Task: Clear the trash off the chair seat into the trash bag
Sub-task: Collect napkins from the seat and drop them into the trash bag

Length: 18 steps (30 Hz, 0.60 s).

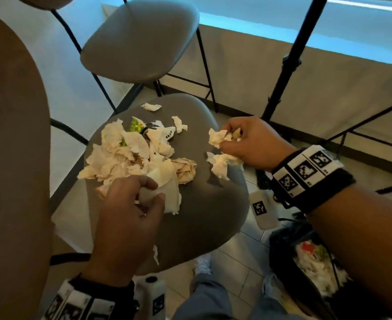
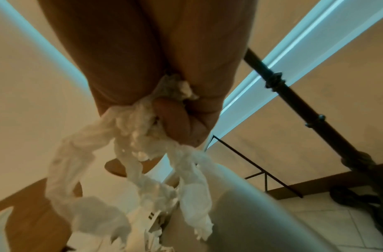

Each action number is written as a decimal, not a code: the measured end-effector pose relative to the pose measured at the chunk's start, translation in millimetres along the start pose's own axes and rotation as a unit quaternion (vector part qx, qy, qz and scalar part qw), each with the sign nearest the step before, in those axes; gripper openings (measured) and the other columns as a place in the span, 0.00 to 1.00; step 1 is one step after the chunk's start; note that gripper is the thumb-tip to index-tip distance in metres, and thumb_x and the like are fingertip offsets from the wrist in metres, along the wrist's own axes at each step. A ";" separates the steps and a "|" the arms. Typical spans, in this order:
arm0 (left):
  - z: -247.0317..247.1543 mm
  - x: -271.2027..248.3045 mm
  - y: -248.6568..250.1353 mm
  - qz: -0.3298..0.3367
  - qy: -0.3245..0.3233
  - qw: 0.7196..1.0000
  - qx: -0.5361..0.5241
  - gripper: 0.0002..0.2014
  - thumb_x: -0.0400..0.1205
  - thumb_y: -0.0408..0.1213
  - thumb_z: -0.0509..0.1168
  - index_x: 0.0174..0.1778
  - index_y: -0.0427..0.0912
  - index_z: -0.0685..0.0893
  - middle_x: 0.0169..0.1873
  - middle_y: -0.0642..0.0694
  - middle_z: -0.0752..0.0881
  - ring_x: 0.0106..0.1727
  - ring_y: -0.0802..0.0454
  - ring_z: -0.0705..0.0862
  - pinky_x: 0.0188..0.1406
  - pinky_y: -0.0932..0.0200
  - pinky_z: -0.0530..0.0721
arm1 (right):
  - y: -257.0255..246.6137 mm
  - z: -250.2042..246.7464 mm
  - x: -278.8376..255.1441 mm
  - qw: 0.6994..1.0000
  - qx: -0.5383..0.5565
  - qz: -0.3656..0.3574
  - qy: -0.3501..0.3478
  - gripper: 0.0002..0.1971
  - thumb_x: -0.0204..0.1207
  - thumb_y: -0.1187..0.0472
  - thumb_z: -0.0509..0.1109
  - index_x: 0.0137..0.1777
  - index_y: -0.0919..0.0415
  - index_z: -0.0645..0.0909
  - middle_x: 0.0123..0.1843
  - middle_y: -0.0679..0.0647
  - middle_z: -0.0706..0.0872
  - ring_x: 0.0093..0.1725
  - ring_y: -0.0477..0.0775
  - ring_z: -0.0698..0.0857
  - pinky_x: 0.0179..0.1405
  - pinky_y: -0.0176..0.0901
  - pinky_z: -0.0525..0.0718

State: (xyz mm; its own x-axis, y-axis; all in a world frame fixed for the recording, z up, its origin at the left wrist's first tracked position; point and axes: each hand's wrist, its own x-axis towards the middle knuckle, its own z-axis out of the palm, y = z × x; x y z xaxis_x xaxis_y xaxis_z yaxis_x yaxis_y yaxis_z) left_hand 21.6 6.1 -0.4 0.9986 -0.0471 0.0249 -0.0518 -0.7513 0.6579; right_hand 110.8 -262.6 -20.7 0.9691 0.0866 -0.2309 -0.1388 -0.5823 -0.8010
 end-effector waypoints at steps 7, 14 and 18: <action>59.5 4.1 88.7 0.067 -0.047 0.996 -0.025 0.11 0.79 0.46 0.75 0.52 0.59 0.81 0.54 0.50 0.86 0.51 0.54 0.87 0.39 0.61 0.86 | 96.4 -66.4 -123.9 0.981 0.106 0.091 0.135 0.06 0.75 0.55 0.78 0.51 0.49 0.88 0.42 0.48 0.90 0.39 0.44 0.89 0.36 0.36 0.87; 230.8 -18.1 184.2 0.142 -0.233 0.957 -0.093 0.10 0.78 0.57 0.72 0.48 0.72 0.77 0.48 0.58 0.87 0.43 0.62 0.89 0.33 0.69 0.86 | 255.8 -90.6 -307.7 0.901 0.201 0.261 0.283 0.02 0.76 0.57 0.77 0.47 0.50 0.89 0.35 0.48 0.91 0.33 0.44 0.86 0.35 0.41 0.85; 371.4 -49.1 181.7 0.177 -0.398 0.897 -0.072 0.10 0.81 0.39 0.75 0.49 0.57 0.81 0.46 0.49 0.88 0.42 0.55 0.89 0.35 0.61 0.87 | 361.9 -52.4 -370.3 0.834 0.251 0.362 0.332 0.03 0.77 0.64 0.77 0.47 0.56 0.89 0.31 0.49 0.89 0.29 0.41 0.84 0.26 0.32 0.81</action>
State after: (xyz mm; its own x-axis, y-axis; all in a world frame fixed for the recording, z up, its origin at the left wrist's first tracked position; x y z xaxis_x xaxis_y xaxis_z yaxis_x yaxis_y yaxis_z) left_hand -41.4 -372.6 -161.7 0.5915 -0.7641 -0.2574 -0.3040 -0.5070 0.8065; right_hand -287.6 -547.7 -196.2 0.4706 -0.7041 -0.5318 -0.6436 0.1385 -0.7528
